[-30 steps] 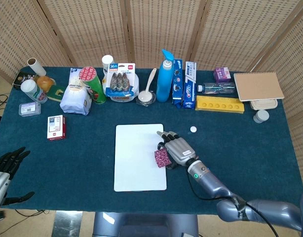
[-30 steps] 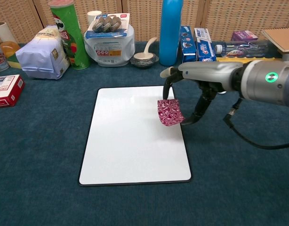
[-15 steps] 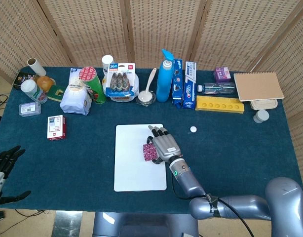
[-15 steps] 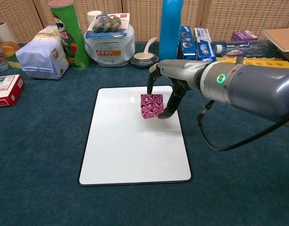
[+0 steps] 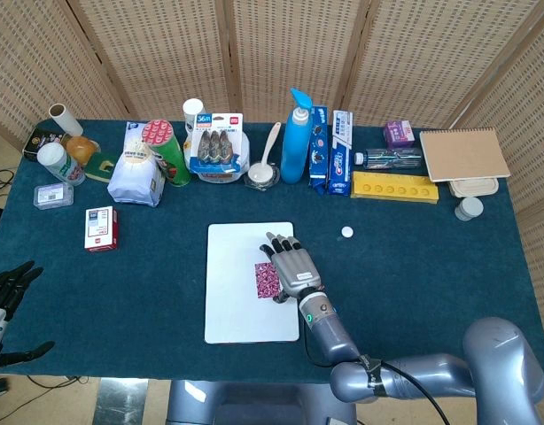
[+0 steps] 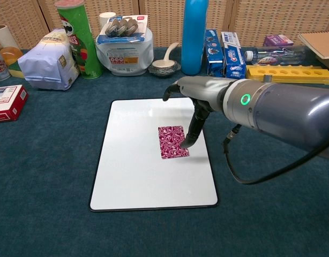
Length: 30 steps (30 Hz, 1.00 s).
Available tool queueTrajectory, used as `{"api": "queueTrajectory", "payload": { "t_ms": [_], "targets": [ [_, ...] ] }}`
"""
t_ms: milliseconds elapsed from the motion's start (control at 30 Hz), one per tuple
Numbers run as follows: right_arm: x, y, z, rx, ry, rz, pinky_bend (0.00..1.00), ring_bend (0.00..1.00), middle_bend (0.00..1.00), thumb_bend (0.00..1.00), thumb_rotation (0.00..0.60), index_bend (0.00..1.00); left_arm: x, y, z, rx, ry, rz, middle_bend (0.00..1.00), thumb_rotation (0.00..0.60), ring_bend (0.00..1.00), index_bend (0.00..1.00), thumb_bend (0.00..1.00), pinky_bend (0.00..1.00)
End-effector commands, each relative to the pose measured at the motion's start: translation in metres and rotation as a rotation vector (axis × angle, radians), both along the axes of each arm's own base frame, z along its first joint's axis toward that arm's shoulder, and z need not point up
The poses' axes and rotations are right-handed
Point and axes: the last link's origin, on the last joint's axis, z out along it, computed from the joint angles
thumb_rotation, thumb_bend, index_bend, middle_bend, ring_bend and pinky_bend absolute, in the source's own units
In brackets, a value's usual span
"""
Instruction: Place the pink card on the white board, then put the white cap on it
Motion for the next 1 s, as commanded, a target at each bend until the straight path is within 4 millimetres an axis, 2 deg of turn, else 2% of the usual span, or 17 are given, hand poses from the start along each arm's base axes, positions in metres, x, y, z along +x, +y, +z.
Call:
{"api": "queueTrajectory", "payload": {
  "t_ms": [33, 167, 300, 400, 600, 767, 1000],
  "targets": [
    [-0.002, 0.0, 0.01, -0.014, -0.011, 0.012, 0.06, 0.0, 0.0, 0.13, 0.6, 0.12, 0.0, -0.001, 0.0, -0.004, 0.001, -0.002, 0.0, 0.6, 0.0, 0.0, 0.06, 0.0],
    [-0.015, -0.008, 0.019, -0.057, -0.013, 0.012, 0.07, 0.0, 0.0, 0.14, 0.6, 0.14, 0.0, -0.002, 0.0, -0.002, -0.001, -0.004, 0.0, 0.6, 0.0, 0.0, 0.06, 0.0],
    [-0.039, -0.02, 0.03, -0.094, -0.007, 0.001, 0.1, 0.0, 0.0, 0.22, 0.6, 0.23, 0.0, -0.003, 0.0, 0.008, 0.003, -0.005, 0.0, 0.6, 0.0, 0.0, 0.06, 0.0],
    [-0.067, -0.041, 0.045, -0.156, 0.026, -0.002, 0.12, 0.0, 0.0, 0.26, 0.6, 0.3, 0.001, -0.004, -0.002, 0.005, 0.01, -0.013, 0.0, 0.6, 0.0, 0.0, 0.06, 0.0],
    [-0.105, -0.07, 0.059, -0.196, 0.042, -0.053, 0.14, 0.0, 0.02, 0.31, 0.6, 0.35, 0.001, -0.001, -0.004, 0.021, 0.02, -0.005, 0.0, 0.6, 0.0, 0.0, 0.06, 0.0],
    [-0.124, -0.087, 0.061, -0.197, 0.031, -0.108, 0.14, 0.0, 0.02, 0.36, 0.6, 0.37, 0.001, 0.002, -0.006, 0.022, 0.042, 0.005, 0.0, 0.6, 0.0, 0.0, 0.06, 0.0],
    [-0.132, -0.094, 0.054, -0.181, 0.037, -0.096, 0.14, 0.0, 0.02, 0.37, 0.6, 0.37, 0.002, 0.002, -0.006, 0.034, 0.042, 0.007, 0.0, 0.6, 0.0, 0.0, 0.06, 0.0]
  ]
}}
